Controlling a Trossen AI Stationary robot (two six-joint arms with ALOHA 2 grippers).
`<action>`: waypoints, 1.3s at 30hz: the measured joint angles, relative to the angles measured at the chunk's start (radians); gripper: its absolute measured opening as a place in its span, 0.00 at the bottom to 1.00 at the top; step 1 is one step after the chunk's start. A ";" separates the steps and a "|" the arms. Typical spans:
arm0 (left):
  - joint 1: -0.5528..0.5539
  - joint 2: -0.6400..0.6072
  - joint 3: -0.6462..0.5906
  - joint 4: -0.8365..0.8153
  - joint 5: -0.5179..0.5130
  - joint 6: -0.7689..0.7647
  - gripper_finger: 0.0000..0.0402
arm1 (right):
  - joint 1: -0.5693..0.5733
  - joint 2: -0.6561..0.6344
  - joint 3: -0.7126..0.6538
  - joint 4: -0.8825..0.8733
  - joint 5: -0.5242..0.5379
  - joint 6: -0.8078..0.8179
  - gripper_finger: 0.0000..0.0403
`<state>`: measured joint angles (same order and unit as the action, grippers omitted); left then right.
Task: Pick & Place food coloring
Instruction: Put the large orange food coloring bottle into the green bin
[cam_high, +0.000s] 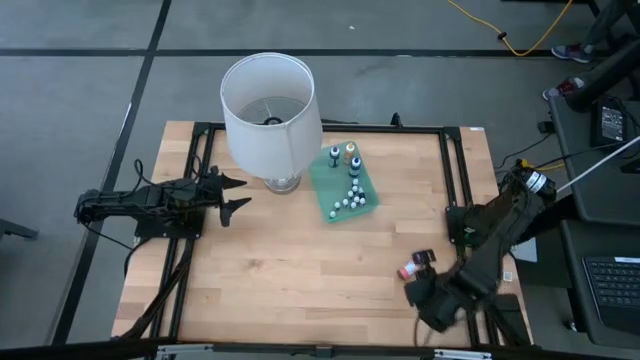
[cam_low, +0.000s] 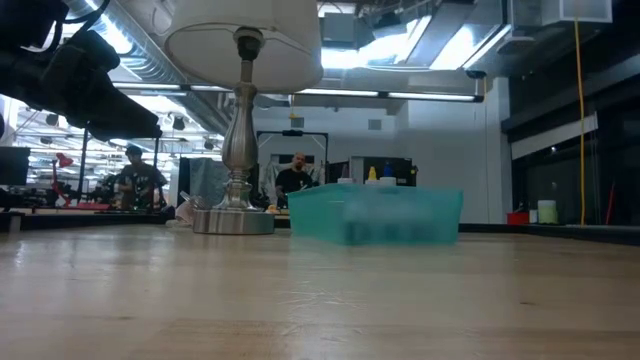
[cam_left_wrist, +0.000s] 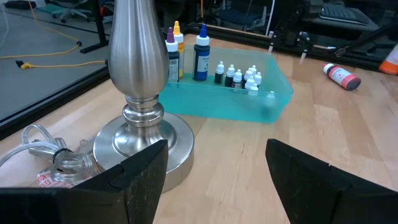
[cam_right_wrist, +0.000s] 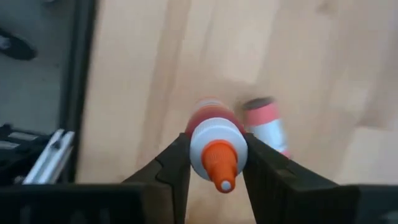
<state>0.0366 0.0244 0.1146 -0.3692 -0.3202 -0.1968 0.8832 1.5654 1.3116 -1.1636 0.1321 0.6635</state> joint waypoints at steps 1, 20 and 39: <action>0.000 0.000 0.000 0.000 0.000 0.000 0.66 | -0.029 0.000 0.014 -0.016 0.013 -0.032 0.31; 0.000 0.000 0.000 0.000 0.000 0.000 0.66 | -0.775 0.005 0.044 0.160 0.129 -0.710 0.31; 0.000 0.000 0.000 0.000 0.000 0.000 0.66 | -1.110 0.160 0.043 0.368 0.028 -0.890 0.31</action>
<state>0.0368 0.0246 0.1150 -0.3691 -0.3202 -0.1967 -0.2266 1.7250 1.3548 -0.7955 0.1600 -0.2266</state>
